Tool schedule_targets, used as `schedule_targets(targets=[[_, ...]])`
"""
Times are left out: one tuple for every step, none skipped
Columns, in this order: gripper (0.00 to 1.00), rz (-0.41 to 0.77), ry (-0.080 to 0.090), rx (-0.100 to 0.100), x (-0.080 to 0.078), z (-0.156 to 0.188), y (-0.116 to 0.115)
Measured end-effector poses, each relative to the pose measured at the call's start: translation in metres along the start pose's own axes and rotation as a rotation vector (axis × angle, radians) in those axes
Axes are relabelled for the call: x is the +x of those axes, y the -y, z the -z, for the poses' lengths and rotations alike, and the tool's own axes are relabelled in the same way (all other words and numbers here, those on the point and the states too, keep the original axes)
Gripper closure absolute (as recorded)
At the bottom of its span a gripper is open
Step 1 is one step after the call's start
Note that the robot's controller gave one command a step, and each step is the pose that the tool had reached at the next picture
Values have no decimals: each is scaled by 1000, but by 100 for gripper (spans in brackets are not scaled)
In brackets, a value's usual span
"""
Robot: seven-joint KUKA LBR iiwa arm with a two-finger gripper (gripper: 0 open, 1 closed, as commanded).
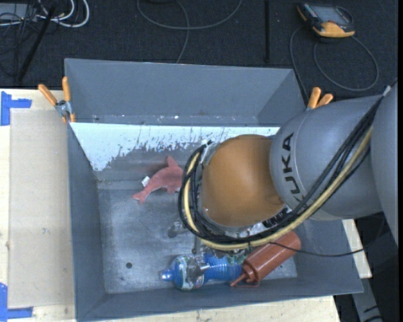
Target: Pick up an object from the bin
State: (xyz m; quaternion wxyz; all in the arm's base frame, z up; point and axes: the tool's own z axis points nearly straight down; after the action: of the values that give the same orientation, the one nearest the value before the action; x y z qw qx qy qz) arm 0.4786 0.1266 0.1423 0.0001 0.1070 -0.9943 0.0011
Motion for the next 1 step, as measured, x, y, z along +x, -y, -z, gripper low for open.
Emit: schedule_targets(targets=[[0,-47,-4,-2,13,-43,43]])
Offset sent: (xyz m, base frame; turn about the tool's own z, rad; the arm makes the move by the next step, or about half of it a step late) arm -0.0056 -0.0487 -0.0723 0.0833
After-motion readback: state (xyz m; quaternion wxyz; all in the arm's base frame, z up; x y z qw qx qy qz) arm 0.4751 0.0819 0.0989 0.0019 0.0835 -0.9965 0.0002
